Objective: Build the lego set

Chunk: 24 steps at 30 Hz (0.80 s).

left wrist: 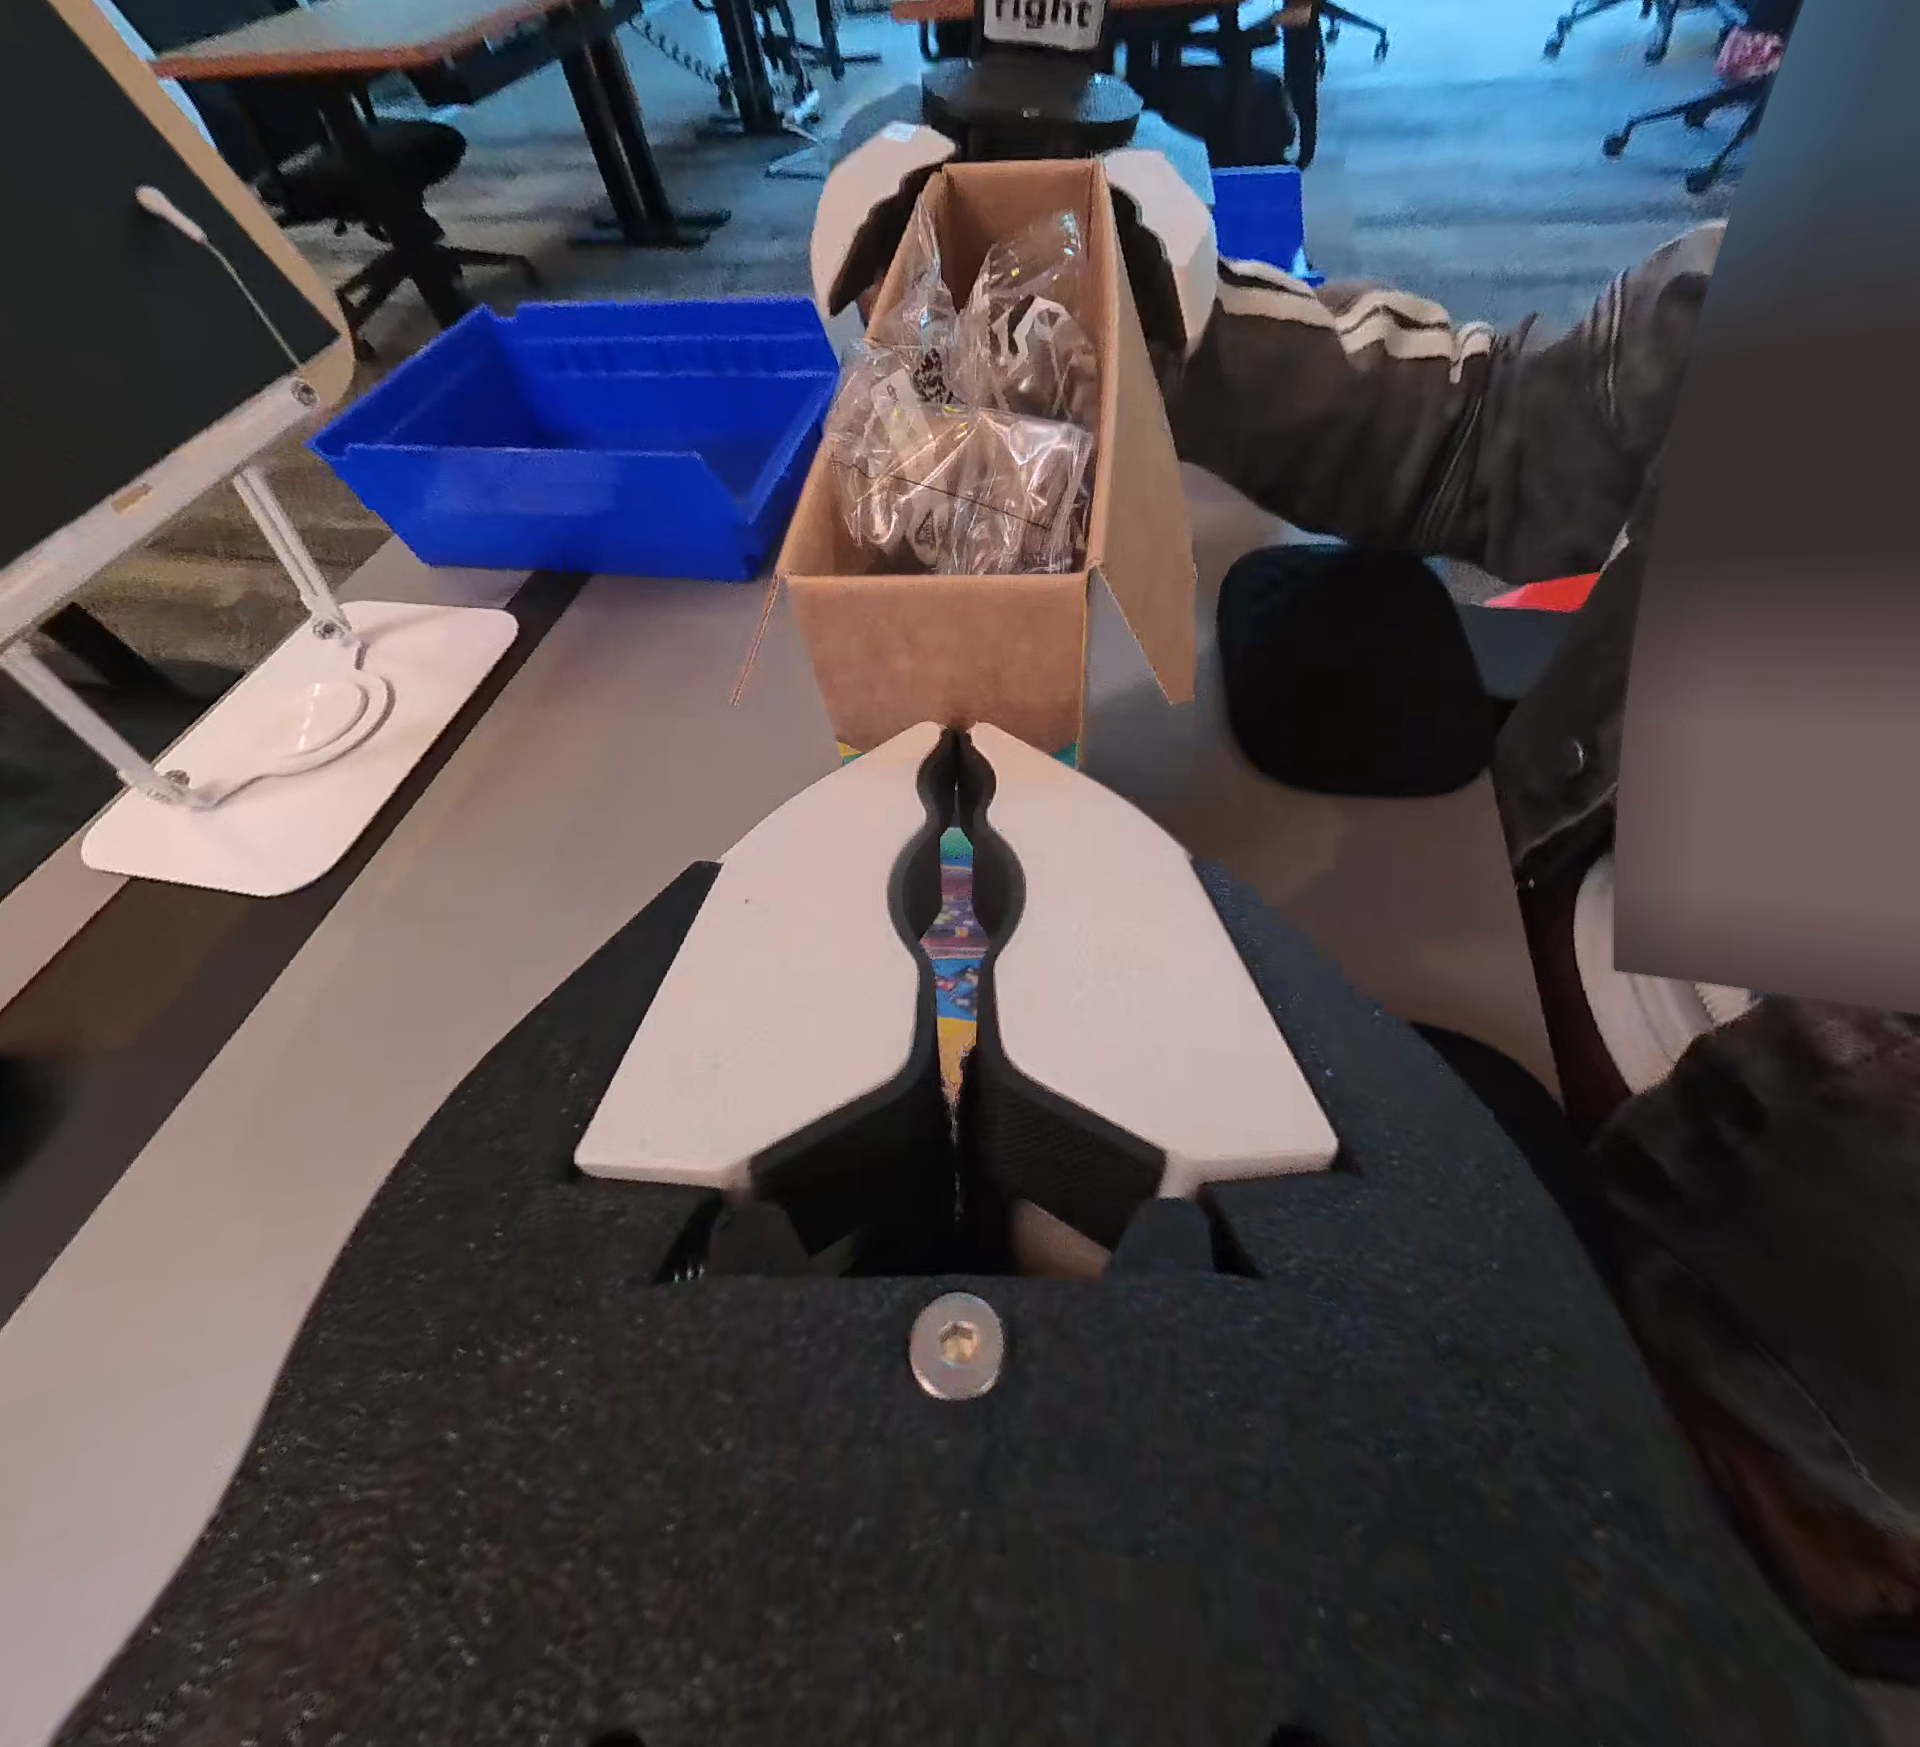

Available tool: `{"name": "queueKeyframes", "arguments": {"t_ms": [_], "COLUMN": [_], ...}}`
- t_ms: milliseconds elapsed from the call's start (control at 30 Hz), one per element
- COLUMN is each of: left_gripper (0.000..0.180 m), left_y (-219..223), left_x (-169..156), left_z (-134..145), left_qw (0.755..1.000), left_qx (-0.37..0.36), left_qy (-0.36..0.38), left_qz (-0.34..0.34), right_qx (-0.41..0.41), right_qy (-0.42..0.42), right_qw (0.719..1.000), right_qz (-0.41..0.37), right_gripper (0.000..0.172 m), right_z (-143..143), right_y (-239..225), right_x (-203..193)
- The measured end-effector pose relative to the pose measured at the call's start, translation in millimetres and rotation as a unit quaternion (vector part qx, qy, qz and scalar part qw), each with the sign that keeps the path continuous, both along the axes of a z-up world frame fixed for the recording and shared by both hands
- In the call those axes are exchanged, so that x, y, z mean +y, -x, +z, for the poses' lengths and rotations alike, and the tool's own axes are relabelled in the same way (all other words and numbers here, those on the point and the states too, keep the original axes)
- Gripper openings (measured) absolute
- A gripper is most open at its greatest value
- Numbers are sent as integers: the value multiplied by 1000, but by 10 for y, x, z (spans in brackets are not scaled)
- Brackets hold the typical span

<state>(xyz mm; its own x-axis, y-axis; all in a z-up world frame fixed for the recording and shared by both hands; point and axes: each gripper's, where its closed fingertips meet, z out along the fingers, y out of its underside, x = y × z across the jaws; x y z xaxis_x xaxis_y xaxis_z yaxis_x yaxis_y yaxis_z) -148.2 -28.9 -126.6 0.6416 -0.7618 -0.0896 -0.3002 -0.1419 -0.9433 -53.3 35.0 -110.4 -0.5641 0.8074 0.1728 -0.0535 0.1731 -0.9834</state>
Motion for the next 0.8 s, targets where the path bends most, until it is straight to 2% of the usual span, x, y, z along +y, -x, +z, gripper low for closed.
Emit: {"name": "queueKeyframes", "arguments": {"t_ms": [133,200,333,400,500,633,733,800], "left_gripper": [2,14,80,106,116,121,119,120], "left_y": [19,81,227,207,-37,-203,-320,-399], "left_x": [17,-1,-200,-229,-137,141,216,273], "left_z": [6,45,444,565,575,305,114,-115], "left_qw": [1000,999,990,988,991,996,999,999], "left_qx": [-12,-18,-130,-134,-85,23,18,46], "left_qy": [-18,-27,-55,-71,-94,-59,-21,-2], "left_qz": [22,33,21,34,39,62,35,29], "right_qx": [3,3,-1,-2,-2,-2,-2,-1], "right_qy": [3,3,0,-2,-4,-9,-11,-12], "right_qw": [1000,1000,1000,1000,1000,1000,1000,1000], "right_qz": [-1,0,-1,-1,-2,-3,-6,-6], "right_gripper": [91,91,92,91,92,91,91,91], "right_z": [5,6,-1,-2,-4,-6,-8,-7], "right_y": [1,-6,4,0,-2,-12,-15,-17], "right_x": [14,19,16,12,6,-7,-15,-21]}}
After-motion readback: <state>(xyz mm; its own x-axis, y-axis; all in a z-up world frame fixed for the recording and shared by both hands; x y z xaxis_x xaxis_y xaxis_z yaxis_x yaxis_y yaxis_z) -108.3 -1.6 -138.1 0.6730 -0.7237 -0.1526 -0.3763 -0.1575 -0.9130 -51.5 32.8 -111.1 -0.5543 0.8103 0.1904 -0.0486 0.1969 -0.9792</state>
